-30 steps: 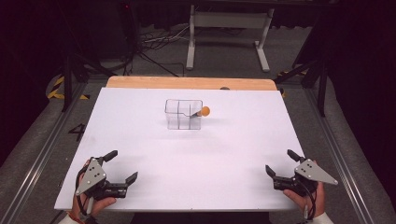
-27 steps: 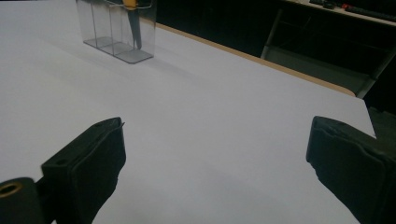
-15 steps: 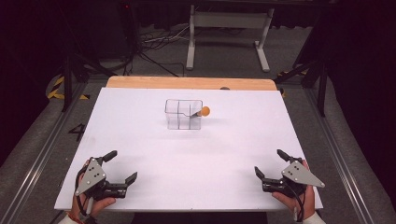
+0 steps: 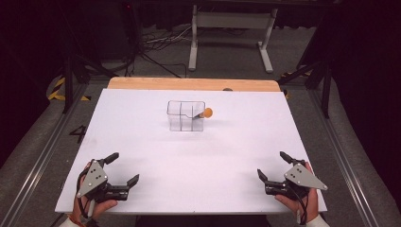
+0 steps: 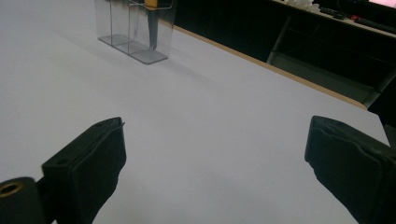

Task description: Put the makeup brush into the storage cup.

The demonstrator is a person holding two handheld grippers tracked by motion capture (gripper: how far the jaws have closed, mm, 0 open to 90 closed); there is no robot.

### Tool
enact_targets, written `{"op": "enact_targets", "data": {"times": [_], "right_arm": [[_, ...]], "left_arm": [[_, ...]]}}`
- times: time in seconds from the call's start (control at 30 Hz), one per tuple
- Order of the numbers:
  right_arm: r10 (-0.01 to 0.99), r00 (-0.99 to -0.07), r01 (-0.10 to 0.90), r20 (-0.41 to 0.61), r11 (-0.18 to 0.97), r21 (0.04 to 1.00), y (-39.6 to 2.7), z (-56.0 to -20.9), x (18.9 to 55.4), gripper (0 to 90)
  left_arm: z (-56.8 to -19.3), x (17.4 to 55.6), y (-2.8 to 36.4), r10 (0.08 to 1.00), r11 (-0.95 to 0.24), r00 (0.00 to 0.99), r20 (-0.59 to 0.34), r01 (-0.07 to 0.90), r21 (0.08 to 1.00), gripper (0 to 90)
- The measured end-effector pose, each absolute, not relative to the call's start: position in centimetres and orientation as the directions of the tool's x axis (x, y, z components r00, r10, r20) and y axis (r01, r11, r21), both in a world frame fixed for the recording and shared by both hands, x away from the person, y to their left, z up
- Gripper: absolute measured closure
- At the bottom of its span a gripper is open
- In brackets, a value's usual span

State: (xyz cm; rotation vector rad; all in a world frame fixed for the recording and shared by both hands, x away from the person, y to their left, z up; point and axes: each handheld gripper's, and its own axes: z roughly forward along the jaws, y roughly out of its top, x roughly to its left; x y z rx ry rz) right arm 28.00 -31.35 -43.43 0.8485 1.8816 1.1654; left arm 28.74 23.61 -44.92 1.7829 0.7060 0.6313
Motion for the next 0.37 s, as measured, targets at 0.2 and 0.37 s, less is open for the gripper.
{"op": "enact_targets", "data": {"times": [0.2, 0.37], "right_arm": [[0.830, -0.499, 0.141, -0.248, 0.360, 0.922, -31.42, -43.37, 27.94, 6.2], [0.837, -0.492, 0.147, -0.238, 0.350, 0.925, -31.65, -43.42, 28.00, 6.2]], "left_arm": [[-44.94, 28.83, 23.61, 0.727, -0.255, 0.682, 0.081, 0.159, 0.954, 2.9], [-44.95, 29.04, 23.54, 0.727, -0.258, 0.682, 0.080, 0.163, 0.952, 2.9]]}}
